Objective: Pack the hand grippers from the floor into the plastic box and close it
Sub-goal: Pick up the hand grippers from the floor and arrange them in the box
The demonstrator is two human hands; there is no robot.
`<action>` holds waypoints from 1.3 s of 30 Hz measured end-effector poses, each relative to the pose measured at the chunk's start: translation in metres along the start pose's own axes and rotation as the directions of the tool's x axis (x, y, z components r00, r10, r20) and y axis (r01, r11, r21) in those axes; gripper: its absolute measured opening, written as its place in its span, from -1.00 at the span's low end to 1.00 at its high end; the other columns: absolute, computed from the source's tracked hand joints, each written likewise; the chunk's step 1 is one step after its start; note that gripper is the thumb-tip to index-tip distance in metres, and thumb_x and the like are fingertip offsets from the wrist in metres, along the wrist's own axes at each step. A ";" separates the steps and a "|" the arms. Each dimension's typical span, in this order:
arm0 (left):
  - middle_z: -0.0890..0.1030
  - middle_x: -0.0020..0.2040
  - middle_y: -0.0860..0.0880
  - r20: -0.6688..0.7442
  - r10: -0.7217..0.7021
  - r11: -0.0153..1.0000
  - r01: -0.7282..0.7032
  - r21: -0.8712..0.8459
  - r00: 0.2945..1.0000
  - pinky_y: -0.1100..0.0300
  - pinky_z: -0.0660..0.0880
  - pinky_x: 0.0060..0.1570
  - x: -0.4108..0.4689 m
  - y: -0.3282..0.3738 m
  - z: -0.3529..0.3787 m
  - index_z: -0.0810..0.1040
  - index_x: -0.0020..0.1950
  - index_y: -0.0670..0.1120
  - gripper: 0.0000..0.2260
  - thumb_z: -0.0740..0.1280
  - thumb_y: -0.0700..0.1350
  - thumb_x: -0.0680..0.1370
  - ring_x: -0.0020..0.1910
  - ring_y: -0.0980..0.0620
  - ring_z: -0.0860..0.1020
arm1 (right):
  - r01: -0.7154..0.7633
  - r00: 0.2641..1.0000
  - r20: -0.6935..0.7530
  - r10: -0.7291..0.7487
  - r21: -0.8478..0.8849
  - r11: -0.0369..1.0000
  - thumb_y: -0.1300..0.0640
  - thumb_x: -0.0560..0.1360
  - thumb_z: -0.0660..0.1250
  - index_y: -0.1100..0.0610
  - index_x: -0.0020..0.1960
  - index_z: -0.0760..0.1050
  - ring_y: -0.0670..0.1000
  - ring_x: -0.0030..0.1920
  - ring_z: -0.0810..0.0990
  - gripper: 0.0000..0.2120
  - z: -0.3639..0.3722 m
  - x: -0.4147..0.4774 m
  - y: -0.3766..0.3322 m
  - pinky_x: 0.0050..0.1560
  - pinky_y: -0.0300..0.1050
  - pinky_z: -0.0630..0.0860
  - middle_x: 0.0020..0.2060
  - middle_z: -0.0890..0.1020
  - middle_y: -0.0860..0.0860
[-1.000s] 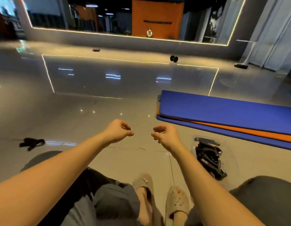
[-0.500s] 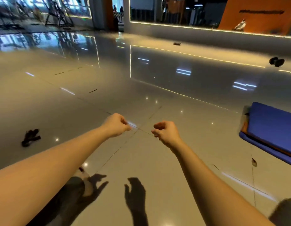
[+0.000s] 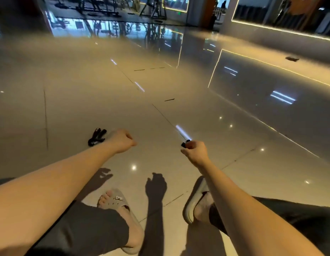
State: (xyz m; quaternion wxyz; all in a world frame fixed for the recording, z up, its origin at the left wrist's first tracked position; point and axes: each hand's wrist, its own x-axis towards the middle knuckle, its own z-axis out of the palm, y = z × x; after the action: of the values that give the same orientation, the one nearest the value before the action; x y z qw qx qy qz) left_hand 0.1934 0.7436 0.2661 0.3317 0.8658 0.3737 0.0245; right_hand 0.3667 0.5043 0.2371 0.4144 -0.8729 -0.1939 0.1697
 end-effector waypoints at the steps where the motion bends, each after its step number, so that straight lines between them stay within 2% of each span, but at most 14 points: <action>1: 0.59 0.00 0.04 -0.020 -0.018 1.000 0.018 0.002 1.000 0.12 0.48 -0.03 0.015 -0.005 -0.001 0.61 0.09 0.02 -0.75 0.49 0.09 0.49 -0.01 0.02 0.55 | 0.002 1.000 0.010 -0.002 -0.009 1.000 0.13 0.50 0.49 0.26 0.23 0.60 0.08 0.02 0.64 -0.65 0.008 0.020 0.001 0.00 -0.10 0.58 0.02 0.68 0.10; 3: 0.63 -0.02 0.01 -0.045 -0.063 0.998 0.063 -0.005 0.997 0.12 0.47 -0.06 0.046 -0.015 0.000 0.61 -0.03 0.02 -0.82 0.51 0.06 0.47 -0.07 0.04 0.55 | -0.008 1.000 0.023 0.009 -0.039 0.999 0.08 0.50 0.49 0.23 0.30 0.57 0.11 0.17 0.63 -0.58 0.026 0.059 0.001 0.22 0.02 0.55 0.16 0.66 0.13; 4: 0.65 -0.02 -0.01 -0.049 -0.090 0.996 0.090 -0.001 0.995 0.12 0.48 -0.07 0.062 -0.020 0.002 0.61 -0.06 0.01 -0.82 0.52 0.05 0.46 -0.08 0.03 0.56 | -0.017 0.999 0.029 0.019 -0.051 0.999 0.06 0.51 0.48 0.22 0.33 0.54 0.11 0.18 0.61 -0.56 0.034 0.077 0.002 0.24 0.04 0.54 0.20 0.64 0.12; 8: 0.62 0.03 -0.04 -0.055 -0.231 0.973 0.230 -0.009 0.971 0.08 0.59 -0.14 0.126 -0.049 0.018 0.58 0.11 0.00 -0.74 0.46 0.08 0.50 -0.11 -0.05 0.61 | -0.073 0.997 0.025 0.077 -0.132 0.989 0.04 0.52 0.46 0.17 0.40 0.46 0.10 0.08 0.61 -0.50 0.070 0.153 0.018 0.00 -0.07 0.48 0.20 0.63 0.14; 11: 0.61 0.12 -0.01 -0.089 -0.322 0.947 0.319 -0.041 0.943 0.16 0.48 -0.21 0.170 -0.078 0.041 0.54 0.30 0.01 -0.59 0.42 0.14 0.51 -0.11 0.02 0.59 | -0.119 0.992 0.007 0.126 -0.277 0.954 0.04 0.51 0.43 0.22 0.38 0.43 0.16 0.07 0.59 -0.48 0.092 0.208 0.048 0.03 -0.01 0.55 0.19 0.60 0.20; 14: 0.58 0.26 -0.11 -0.087 -0.405 0.914 0.405 -0.021 0.910 0.06 0.54 0.10 0.213 -0.104 0.061 0.49 0.38 -0.05 -0.52 0.44 0.10 0.51 0.13 -0.12 0.59 | -0.190 0.978 -0.001 0.209 -0.423 0.886 -0.01 0.55 0.35 0.20 0.41 0.36 0.26 0.27 0.48 -0.48 0.112 0.253 0.080 0.21 0.17 0.50 0.29 0.48 0.20; 16: 0.58 0.26 -0.14 -0.088 -0.439 0.896 0.443 0.031 0.894 0.05 0.56 0.02 0.238 -0.121 0.074 0.49 0.37 -0.09 -0.54 0.43 0.05 0.53 0.11 -0.14 0.58 | -0.231 0.965 -0.007 0.260 -0.488 0.842 -0.02 0.55 0.34 0.18 0.44 0.31 0.28 0.38 0.36 -0.46 0.126 0.280 0.101 0.33 0.22 0.39 0.39 0.38 0.21; 18: 0.58 0.23 -0.18 -0.088 -0.445 0.884 0.453 0.113 0.891 0.03 0.56 -0.01 0.259 -0.136 0.087 0.52 0.32 -0.15 -0.60 0.41 0.00 0.54 0.08 -0.17 0.58 | -0.274 0.949 -0.022 0.313 -0.542 0.794 -0.04 0.54 0.38 0.17 0.54 0.17 0.28 0.50 0.22 -0.30 0.136 0.302 0.117 0.46 0.22 0.24 0.50 0.24 0.22; 21: 0.46 0.38 -0.16 -0.101 -0.503 0.844 0.513 0.152 0.858 -0.11 0.50 0.23 0.286 -0.160 0.106 0.44 0.43 -0.08 -0.46 0.41 0.13 0.53 0.29 -0.21 0.50 | -0.354 0.919 -0.070 0.389 -0.583 0.731 -0.10 0.55 0.37 0.20 0.61 -0.04 0.28 0.56 0.07 -0.14 0.145 0.331 0.140 0.53 0.22 0.09 0.56 0.10 0.26; 23: 0.39 0.44 -0.16 -0.106 -0.492 0.833 0.503 0.230 0.864 -0.13 0.41 0.33 0.303 -0.175 0.117 0.41 0.46 -0.08 -0.44 0.37 0.17 0.54 0.40 -0.22 0.38 | -0.387 0.904 -0.098 0.416 -0.604 0.697 -0.10 0.59 0.31 0.25 0.61 -0.09 0.29 0.55 0.09 -0.15 0.149 0.343 0.154 0.52 0.23 0.09 0.56 0.11 0.28; 27: 0.42 0.38 -0.22 -0.251 -0.421 0.827 0.483 0.289 0.872 -0.13 0.33 0.33 0.326 -0.193 0.129 0.41 0.44 -0.10 -0.45 0.37 0.14 0.54 0.37 -0.26 0.35 | -0.304 0.947 -0.143 0.287 -0.690 0.657 -0.05 0.62 0.26 0.28 0.58 0.04 0.32 0.46 0.25 -0.28 0.168 0.348 0.159 0.47 0.23 0.20 0.48 0.28 0.29; 32: 0.41 0.36 -0.24 -0.363 -0.375 0.822 0.487 0.294 0.853 -0.17 0.29 0.31 0.348 -0.203 0.129 0.41 0.38 -0.13 -0.45 0.44 0.08 0.48 0.34 -0.26 0.34 | -0.096 0.995 -0.039 0.095 -0.688 0.720 -0.09 0.61 0.28 0.22 0.55 0.18 0.28 0.39 0.34 -0.35 0.218 0.350 0.122 0.40 0.17 0.26 0.42 0.39 0.22; 35: 0.32 0.44 -0.22 -0.400 -0.387 0.824 0.506 0.255 0.831 -0.18 0.19 0.41 0.361 -0.213 0.125 0.29 0.47 -0.11 -0.29 0.47 0.14 0.44 0.42 -0.26 0.28 | 0.007 0.999 0.033 0.022 -0.698 0.716 -0.14 0.60 0.27 0.19 0.55 0.19 0.24 0.37 0.37 -0.34 0.250 0.348 0.099 0.35 0.13 0.30 0.40 0.42 0.17; 39: 0.10 0.60 -0.23 -0.377 -0.523 0.760 0.619 0.200 0.764 -0.20 0.00 0.52 0.371 -0.241 0.115 0.00 0.62 -0.08 0.03 0.45 0.36 0.38 0.58 -0.24 0.08 | 0.064 0.997 0.073 -0.017 -0.711 0.700 -0.21 0.60 0.25 0.17 0.55 0.19 0.21 0.36 0.38 -0.31 0.280 0.341 0.081 0.35 0.09 0.32 0.39 0.42 0.14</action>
State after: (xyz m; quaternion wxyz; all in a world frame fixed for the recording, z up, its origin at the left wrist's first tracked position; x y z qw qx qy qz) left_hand 0.3417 1.0465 -0.0421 0.1211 0.7350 0.6671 -0.0079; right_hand 0.5505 0.8042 -0.0405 0.0423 -0.9552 -0.2759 0.0988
